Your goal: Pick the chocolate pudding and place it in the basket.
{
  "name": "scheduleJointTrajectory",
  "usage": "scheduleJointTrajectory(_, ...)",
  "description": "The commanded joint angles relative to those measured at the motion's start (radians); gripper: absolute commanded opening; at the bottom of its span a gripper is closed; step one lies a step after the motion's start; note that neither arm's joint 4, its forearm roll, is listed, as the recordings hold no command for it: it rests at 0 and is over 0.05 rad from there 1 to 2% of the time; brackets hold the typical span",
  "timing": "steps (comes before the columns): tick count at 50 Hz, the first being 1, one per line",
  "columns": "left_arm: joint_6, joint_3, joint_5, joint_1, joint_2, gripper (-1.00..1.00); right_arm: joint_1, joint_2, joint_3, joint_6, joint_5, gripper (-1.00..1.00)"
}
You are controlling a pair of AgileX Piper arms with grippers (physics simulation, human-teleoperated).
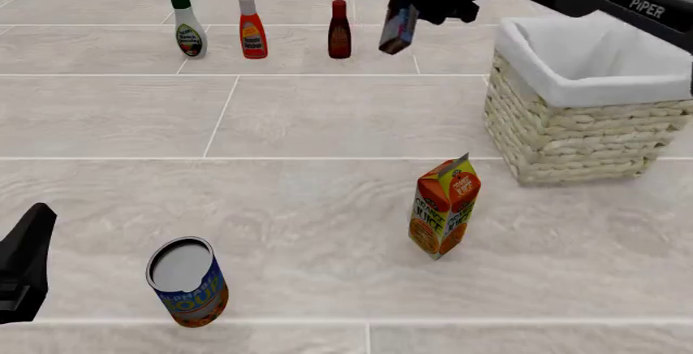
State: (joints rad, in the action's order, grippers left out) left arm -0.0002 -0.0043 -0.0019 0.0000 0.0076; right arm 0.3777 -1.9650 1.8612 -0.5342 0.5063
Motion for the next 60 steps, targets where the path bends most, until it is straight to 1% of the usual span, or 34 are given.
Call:
scheduleJointTrajectory(1,0.0,0.0,0.0,0.0,0.0,1.0,-0.062,0.158,-0.122,0.066,-0.083,-1.0)
scheduleJointTrajectory(5,0.0,0.0,0.0,0.0,0.0,1.0,-0.085,0.233,-0.178,0.098,-0.115,-1.0)
scheduleJointTrajectory(9,0.0,0.0,0.0,0.0,0.0,1.0,-0.102,0.289,-0.218,0.117,-0.14,-1.0)
scheduleJointTrajectory(11,0.0,0.0,0.0,0.0,0.0,1.0,-0.125,0.327,-0.246,0.147,-0.158,-1.0)
scheduleJointTrajectory(17,0.0,0.0,0.0,0.0,0.0,1.0,-0.186,0.433,-0.311,0.208,-0.213,-1.0)
scheduleJointTrajectory(19,0.0,0.0,0.0,0.0,0.0,1.0,-0.195,0.451,-0.322,0.211,-0.221,-1.0)
scheduleJointTrajectory(21,0.0,0.0,0.0,0.0,0.0,1.0,-0.216,0.488,-0.343,0.234,-0.239,-1.0)
scheduleJointTrajectory(25,0.0,0.0,0.0,0.0,0.0,1.0,-0.254,0.54,-0.375,0.258,-0.261,-1.0)
scheduleJointTrajectory(29,0.0,0.0,0.0,0.0,0.0,1.0,-0.274,0.562,-0.387,0.262,-0.264,-1.0)
scheduleJointTrajectory(32,0.0,0.0,0.0,0.0,0.0,1.0,-0.313,0.607,-0.418,0.278,-0.285,-1.0)
scheduleJointTrajectory(35,0.0,0.0,0.0,0.0,0.0,1.0,-0.32,0.625,-0.432,0.291,-0.3,-1.0)
scheduleJointTrajectory(44,0.0,0.0,0.0,0.0,0.0,1.0,-0.393,0.686,-0.481,0.329,-0.344,-1.0)
scheduleJointTrajectory(46,0.0,0.0,0.0,0.0,0.0,1.0,-0.395,0.687,-0.481,0.329,-0.344,-1.0)
scheduleJointTrajectory(48,0.0,0.0,0.0,0.0,0.0,1.0,-0.42,0.717,-0.5,0.346,-0.363,-1.0)
scheduleJointTrajectory(52,0.0,0.0,0.0,0.0,0.0,1.0,-0.435,0.729,-0.513,0.353,-0.371,-1.0)
scheduleJointTrajectory(55,0.0,0.0,0.0,0.0,0.0,1.0,-0.449,0.742,-0.529,0.368,-0.384,-1.0)
scheduleJointTrajectory(56,0.0,0.0,0.0,0.0,0.0,1.0,-0.464,0.754,-0.545,0.384,-0.396,-1.0)
scheduleJointTrajectory(60,0.0,0.0,0.0,0.0,0.0,1.0,-0.497,0.777,-0.572,0.4,-0.418,-1.0)
